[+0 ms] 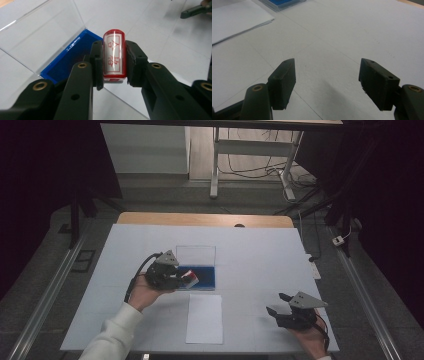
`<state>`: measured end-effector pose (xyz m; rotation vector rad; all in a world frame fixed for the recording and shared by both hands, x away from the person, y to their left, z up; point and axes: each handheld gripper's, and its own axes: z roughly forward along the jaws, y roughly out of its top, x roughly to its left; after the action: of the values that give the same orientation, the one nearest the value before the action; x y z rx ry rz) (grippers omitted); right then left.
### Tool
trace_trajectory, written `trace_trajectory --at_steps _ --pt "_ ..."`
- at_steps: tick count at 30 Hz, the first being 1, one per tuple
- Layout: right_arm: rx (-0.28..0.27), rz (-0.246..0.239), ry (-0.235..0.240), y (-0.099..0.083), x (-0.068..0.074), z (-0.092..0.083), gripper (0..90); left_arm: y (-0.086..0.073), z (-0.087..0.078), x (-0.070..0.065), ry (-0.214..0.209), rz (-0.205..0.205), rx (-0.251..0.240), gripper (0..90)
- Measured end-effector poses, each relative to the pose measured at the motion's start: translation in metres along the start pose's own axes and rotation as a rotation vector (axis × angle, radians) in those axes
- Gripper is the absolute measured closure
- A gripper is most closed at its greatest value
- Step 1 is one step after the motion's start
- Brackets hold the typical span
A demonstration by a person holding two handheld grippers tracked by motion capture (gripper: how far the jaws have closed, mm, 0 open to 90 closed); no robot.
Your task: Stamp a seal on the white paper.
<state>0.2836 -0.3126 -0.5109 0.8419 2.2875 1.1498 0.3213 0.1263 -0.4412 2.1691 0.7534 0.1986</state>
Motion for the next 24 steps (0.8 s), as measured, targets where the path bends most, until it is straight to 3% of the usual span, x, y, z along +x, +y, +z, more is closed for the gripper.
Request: trace_trajectory --at_steps 15,24 --pt "0.011 -0.001 0.006 -0.001 0.001 0.001 29.3 -0.012 -0.003 -0.02 -0.054 0.024 0.022 70.0" --pt "0.017 -0.003 0.003 -0.001 0.001 0.002 29.2 -0.017 0.004 -0.028 -0.082 0.034 0.049 70.0"
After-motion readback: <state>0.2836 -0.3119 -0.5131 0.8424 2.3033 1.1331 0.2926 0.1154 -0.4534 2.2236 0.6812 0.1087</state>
